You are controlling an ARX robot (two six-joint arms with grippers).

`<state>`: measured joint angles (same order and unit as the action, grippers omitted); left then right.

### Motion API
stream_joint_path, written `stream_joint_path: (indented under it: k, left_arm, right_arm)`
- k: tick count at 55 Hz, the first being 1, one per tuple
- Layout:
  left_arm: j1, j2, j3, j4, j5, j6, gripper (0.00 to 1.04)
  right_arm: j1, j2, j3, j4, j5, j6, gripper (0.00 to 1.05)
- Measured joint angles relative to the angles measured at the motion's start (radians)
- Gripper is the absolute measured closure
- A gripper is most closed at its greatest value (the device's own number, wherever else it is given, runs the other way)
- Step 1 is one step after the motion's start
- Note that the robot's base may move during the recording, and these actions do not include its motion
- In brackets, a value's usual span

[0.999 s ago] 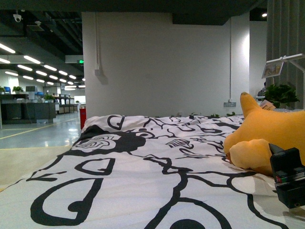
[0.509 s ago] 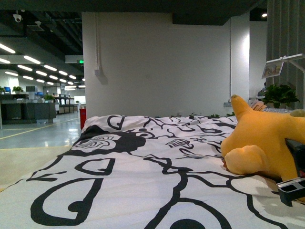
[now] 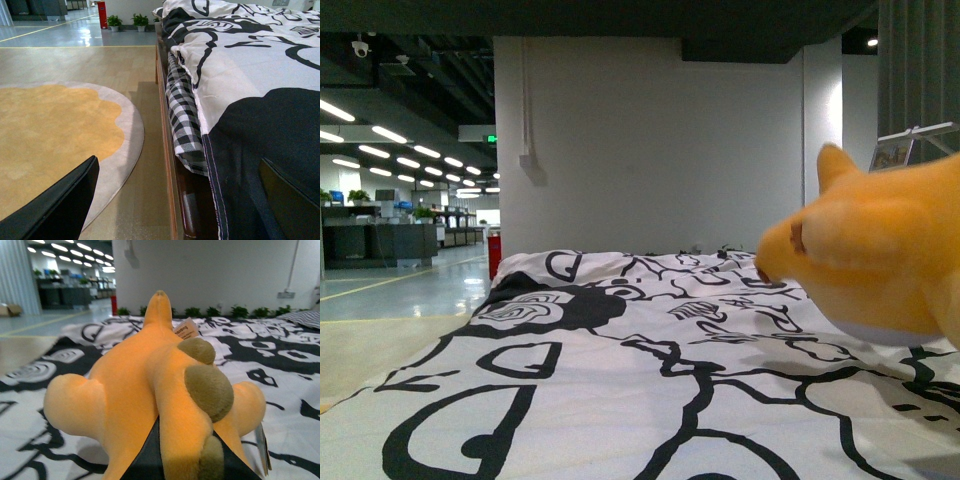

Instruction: Put away toys

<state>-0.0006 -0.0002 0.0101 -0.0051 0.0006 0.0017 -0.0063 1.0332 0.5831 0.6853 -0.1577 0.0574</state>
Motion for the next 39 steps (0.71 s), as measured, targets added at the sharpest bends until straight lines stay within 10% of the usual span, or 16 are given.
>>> stream_joint_path:
  k: [39]
  left_arm:
    - [0.0, 0.0, 0.0, 0.0, 0.0, 0.0, 0.06]
  right_arm:
    - [-0.171, -0.376, -0.02, -0.126, -0.258, 0.441, 0.98]
